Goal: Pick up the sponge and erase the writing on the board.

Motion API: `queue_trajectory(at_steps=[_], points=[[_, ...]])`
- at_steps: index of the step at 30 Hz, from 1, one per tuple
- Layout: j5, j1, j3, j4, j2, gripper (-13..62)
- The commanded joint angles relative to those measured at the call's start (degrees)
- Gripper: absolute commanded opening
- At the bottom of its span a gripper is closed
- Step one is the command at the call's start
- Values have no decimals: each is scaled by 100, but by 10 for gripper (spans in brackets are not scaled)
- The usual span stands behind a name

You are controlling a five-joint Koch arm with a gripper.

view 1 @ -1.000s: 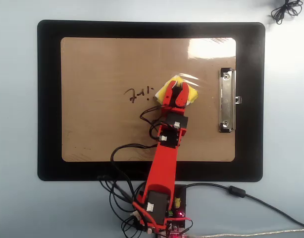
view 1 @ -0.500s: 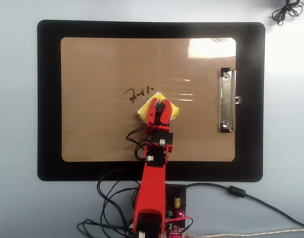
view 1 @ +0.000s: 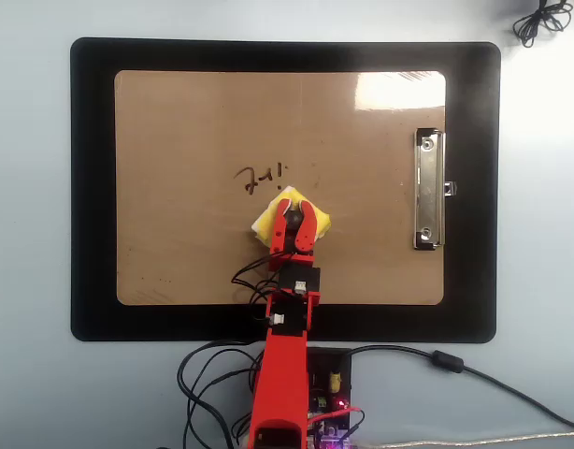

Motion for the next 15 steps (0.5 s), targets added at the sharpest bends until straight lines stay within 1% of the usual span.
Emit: queue_trajectory(at_steps=[1, 3, 7, 9, 11, 12, 15], points=[[35, 53, -53, 44, 79, -81], [44, 44, -642, 0, -571, -81], [18, -88, -2663, 9, -2558, -81], [0, -176, -3234, 53, -3085, -81], [-18, -246, -2813, 70, -2812, -81], [-53, -290, -2382, 70, -2479, -81], [-352, -677, -782, 97, -888, -81]])
